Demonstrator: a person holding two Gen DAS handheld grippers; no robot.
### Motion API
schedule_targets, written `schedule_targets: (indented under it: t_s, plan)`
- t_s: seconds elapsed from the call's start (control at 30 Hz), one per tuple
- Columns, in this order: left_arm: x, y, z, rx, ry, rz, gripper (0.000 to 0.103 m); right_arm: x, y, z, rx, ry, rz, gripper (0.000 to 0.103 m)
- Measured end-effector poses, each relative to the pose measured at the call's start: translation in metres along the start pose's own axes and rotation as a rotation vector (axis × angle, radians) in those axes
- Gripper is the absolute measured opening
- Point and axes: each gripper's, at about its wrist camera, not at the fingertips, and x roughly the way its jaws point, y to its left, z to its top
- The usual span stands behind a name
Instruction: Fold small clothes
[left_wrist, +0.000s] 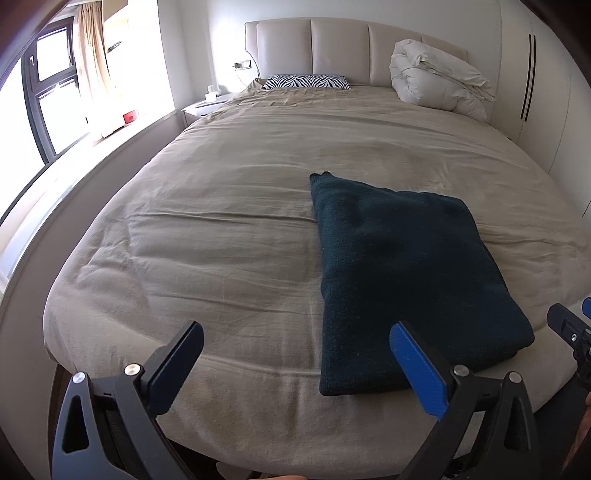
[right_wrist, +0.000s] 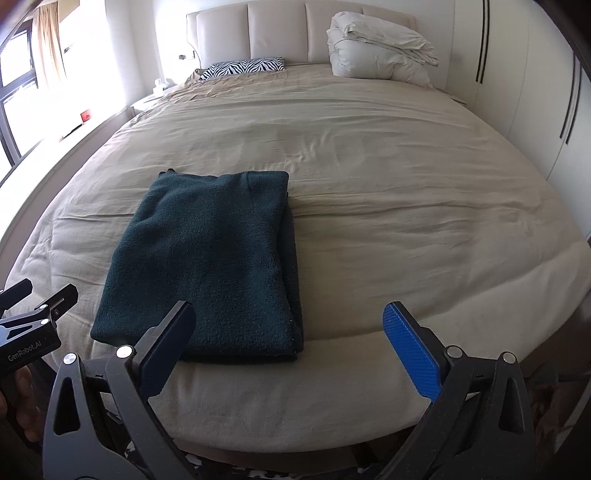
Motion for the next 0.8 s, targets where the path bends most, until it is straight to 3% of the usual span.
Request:
schedule_targets:
  t_s: [0.33,0.8]
  plan:
    - [0.0005,0.0023,0.0,-0.01,-0.003,0.018,0.103,0.0034,0.0013,-0.0011,-0.006,-0.005,-0.087,0.103]
    - [0.0011,0.0017,-0.0016,-0.007,0.002,0.017,0.103,0.0042,0.001,-0.0011,-0.004,-0.002,-0.086,0.103]
